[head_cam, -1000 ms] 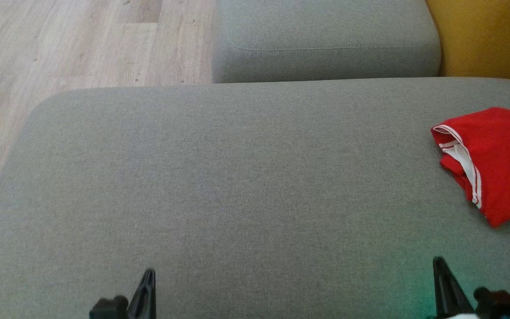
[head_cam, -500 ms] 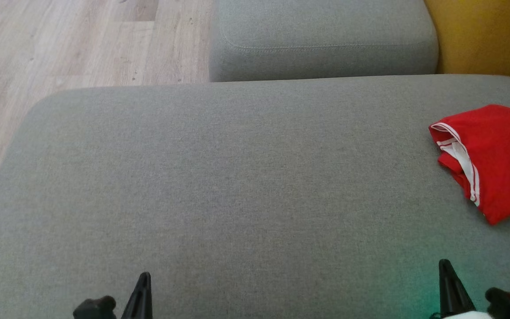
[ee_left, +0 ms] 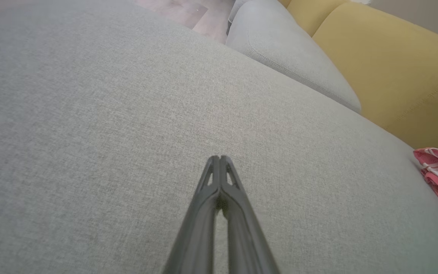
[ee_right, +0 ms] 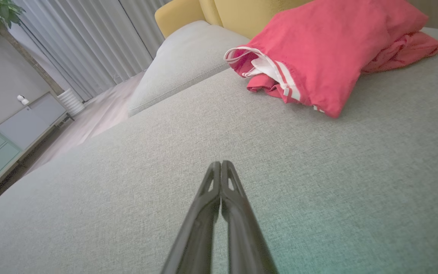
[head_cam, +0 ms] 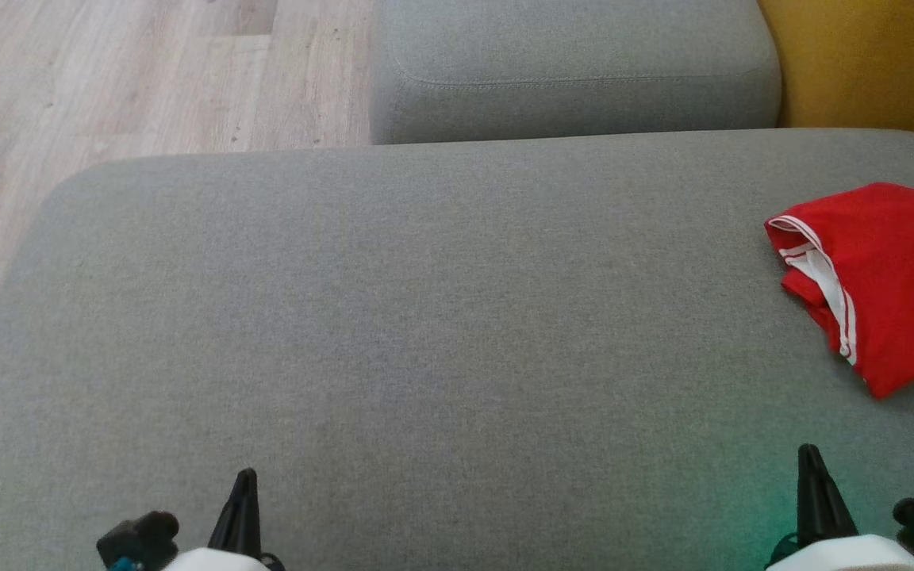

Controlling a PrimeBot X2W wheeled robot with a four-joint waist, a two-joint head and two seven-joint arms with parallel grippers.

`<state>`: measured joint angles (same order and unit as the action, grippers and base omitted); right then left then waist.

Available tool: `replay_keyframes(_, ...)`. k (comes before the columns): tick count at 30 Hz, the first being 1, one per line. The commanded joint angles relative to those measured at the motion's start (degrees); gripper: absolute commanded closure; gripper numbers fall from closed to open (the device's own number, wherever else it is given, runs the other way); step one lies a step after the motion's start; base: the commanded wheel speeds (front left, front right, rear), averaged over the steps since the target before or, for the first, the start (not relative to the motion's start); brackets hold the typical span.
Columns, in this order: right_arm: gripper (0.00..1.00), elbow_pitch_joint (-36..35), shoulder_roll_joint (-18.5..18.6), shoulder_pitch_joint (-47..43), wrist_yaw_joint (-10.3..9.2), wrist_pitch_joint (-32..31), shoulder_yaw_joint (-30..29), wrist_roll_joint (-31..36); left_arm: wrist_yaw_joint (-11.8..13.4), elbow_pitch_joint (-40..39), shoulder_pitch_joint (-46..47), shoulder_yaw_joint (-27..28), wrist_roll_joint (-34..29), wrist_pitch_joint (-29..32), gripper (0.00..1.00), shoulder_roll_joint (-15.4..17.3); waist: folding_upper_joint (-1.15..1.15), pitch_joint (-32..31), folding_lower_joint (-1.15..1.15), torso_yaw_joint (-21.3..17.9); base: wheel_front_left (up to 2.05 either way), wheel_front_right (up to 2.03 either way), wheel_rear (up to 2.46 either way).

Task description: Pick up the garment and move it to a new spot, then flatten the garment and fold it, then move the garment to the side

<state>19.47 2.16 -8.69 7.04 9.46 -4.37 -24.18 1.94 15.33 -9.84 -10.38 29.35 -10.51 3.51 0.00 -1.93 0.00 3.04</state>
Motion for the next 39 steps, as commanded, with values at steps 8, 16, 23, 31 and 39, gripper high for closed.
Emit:
replay_keyframes(8, 1.00, -2.33, 0.22, 3.63, 0.14, -1.58, -0.27, -6.87, -1.20, -1.63, 3.70, 2.02, 6.58, 1.30, 1.00, 0.84, 0.00, 0.19, 0.00, -0.27, 0.00, 0.00, 0.00)
replay_keyframes(16, 1.00, -2.62, 0.27, 4.65, 0.17, -2.90, -0.44, -12.46, -1.96, -1.65, 4.79, 3.05, 12.01, 2.47, 1.00, 0.94, 0.00, 0.36, 0.00, -0.52, 0.00, 0.00, 0.00)
replay_keyframes(23, 1.00, -2.87, 0.31, 5.56, 0.20, -4.05, -0.59, -17.36, -2.61, -1.65, 5.75, 3.98, 16.74, 3.51, 1.00, 1.01, 0.00, 0.52, 0.00, -0.74, 0.00, 0.00, 0.00)
replay_keyframes(31, 1.00, -3.16, 0.35, 6.58, 0.22, -5.36, -0.77, -22.94, -3.36, -1.63, 6.85, 5.08, 22.08, 4.74, 1.00, 1.07, 0.00, 0.69, 0.00, -1.00, 0.00, 0.00, 0.00)
replay_keyframes(39, 1.00, -3.41, 0.39, 7.48, 0.25, -6.51, -0.92, -27.84, -4.02, -1.61, 7.82, 6.07, 26.76, 5.83, 1.00, 1.09, 0.00, 0.85, 0.00, -1.22, 0.00, 0.00, 0.00)
